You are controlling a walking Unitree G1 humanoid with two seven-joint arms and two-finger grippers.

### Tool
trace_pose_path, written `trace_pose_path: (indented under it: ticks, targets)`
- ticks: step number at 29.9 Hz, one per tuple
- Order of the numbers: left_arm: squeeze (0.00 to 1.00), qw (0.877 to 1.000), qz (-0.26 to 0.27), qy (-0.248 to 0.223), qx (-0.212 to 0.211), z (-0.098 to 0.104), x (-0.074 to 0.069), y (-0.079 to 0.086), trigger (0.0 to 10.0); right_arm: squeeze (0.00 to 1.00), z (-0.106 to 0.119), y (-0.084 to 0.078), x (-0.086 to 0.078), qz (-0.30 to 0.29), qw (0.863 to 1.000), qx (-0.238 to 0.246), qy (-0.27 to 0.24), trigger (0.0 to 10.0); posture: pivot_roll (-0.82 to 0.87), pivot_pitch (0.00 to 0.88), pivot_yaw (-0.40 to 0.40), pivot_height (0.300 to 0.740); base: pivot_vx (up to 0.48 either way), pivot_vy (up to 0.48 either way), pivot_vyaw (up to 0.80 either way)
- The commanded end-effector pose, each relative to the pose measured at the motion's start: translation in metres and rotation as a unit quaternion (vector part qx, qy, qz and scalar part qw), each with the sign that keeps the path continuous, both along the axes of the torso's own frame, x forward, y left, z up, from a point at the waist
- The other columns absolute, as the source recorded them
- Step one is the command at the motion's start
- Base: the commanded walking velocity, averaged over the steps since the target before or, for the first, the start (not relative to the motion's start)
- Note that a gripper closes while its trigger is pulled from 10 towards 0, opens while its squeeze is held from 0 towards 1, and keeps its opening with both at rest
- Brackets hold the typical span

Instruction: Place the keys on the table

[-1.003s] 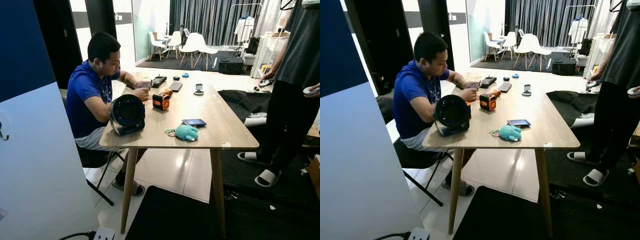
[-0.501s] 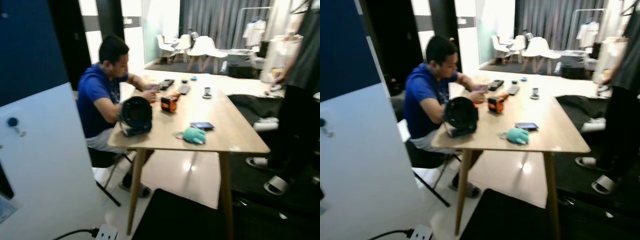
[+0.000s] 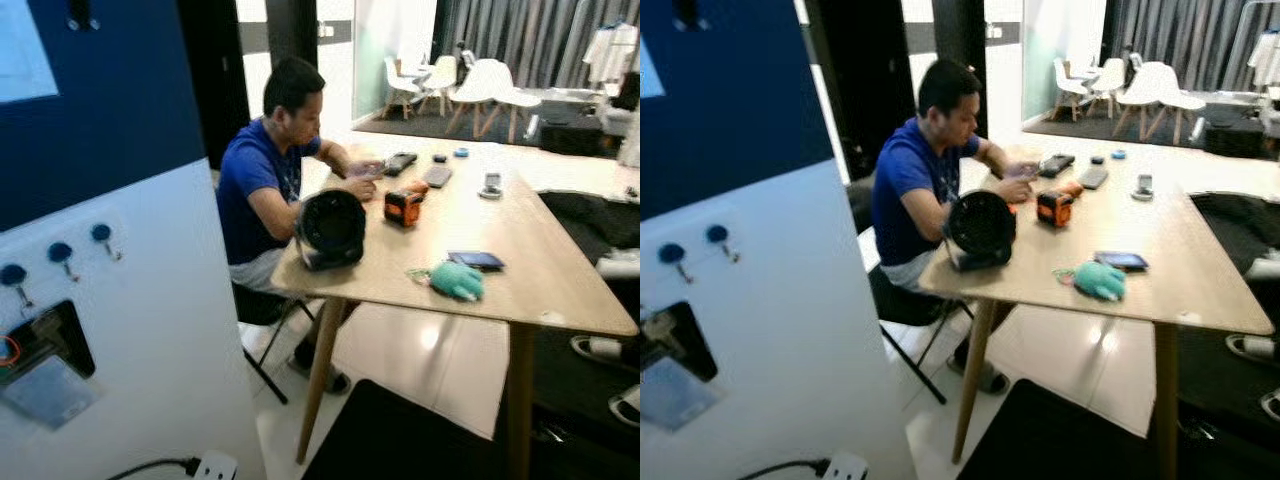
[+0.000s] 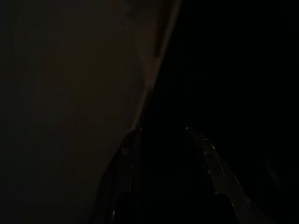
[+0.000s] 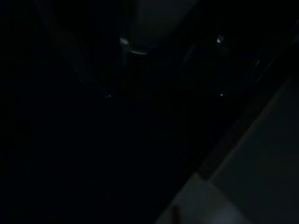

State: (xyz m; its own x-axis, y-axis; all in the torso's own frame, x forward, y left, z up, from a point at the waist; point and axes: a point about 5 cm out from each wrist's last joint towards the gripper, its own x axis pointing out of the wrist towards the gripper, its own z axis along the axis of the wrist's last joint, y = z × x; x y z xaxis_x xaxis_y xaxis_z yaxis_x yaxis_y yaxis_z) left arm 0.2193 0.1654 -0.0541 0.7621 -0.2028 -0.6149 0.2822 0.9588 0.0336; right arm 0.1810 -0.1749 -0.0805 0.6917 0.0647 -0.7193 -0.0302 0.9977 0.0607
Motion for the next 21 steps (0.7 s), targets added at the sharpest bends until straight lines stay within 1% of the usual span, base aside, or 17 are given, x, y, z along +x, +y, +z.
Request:
trace_pose_path:
  ticks: [1,21]
  targets:
    - [0.0,1.0,0.003,0.009,0.006,-0.0034,-0.0058,0.0051,10.0,0.0,-0.0009,0.0035,-0.0017,0.005,1.0,0.004,0.0,10.0,0.08,0.01,0.042,0.74,0.0,0.0,0.8]
    - [0.0,1.0,-0.001,0.01,0.007,-0.0042,-0.0081,0.0058,10.0,0.0,-0.0014,0.0057,-0.0023,0.008,1.0,0.006,0.002,10.0,0.08,0.011,0.043,0.74,0.0,0.0,0.8]
